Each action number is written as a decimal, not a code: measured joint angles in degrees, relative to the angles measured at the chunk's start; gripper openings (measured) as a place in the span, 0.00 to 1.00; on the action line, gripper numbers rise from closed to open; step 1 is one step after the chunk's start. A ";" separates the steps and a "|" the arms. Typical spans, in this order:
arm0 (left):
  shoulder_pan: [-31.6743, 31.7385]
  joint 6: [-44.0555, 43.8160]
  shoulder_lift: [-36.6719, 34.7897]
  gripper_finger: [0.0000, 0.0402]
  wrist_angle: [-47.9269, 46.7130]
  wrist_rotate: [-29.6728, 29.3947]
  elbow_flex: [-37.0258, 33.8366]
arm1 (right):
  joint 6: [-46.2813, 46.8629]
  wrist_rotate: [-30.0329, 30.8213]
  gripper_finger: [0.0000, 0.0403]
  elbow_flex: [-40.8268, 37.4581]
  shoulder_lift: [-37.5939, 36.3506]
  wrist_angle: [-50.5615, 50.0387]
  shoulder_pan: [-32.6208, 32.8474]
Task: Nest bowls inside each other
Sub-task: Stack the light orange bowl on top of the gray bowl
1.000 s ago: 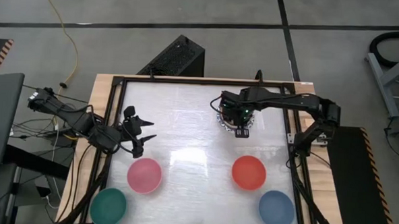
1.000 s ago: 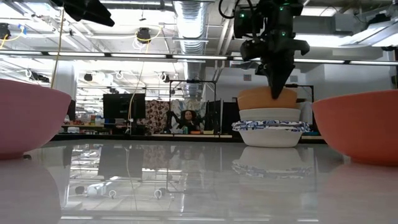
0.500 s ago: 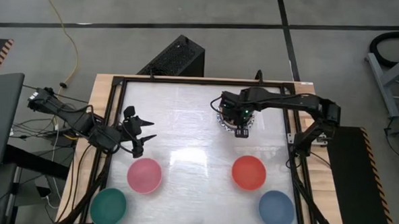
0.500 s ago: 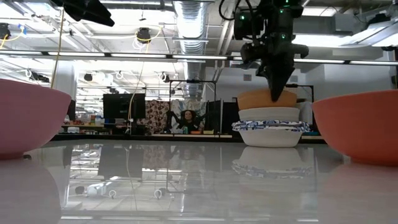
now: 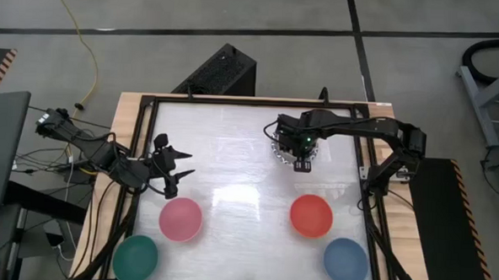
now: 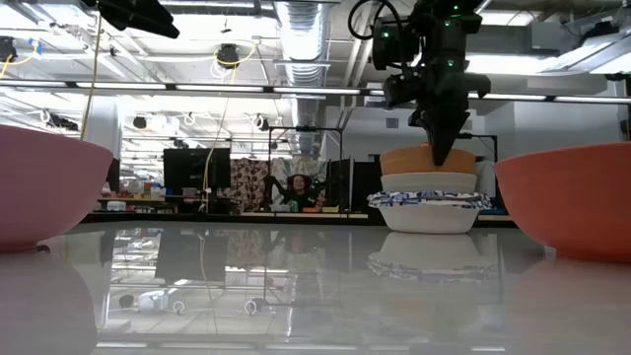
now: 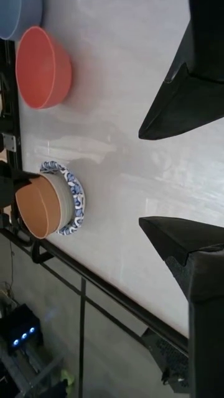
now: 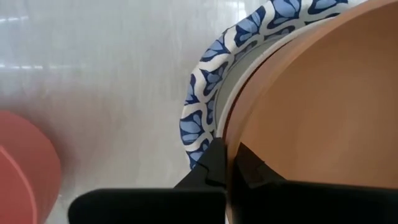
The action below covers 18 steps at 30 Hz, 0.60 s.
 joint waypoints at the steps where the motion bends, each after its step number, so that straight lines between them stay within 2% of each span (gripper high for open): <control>1: 0.00 -0.02 0.00 0.51 0.01 -0.01 0.00 | -0.01 -0.05 0.02 0.00 -0.01 -0.02 0.00; 18: 0.00 -0.29 0.00 0.51 -0.52 -0.07 0.00 | 0.25 -0.31 0.02 0.04 -0.01 -0.33 -0.74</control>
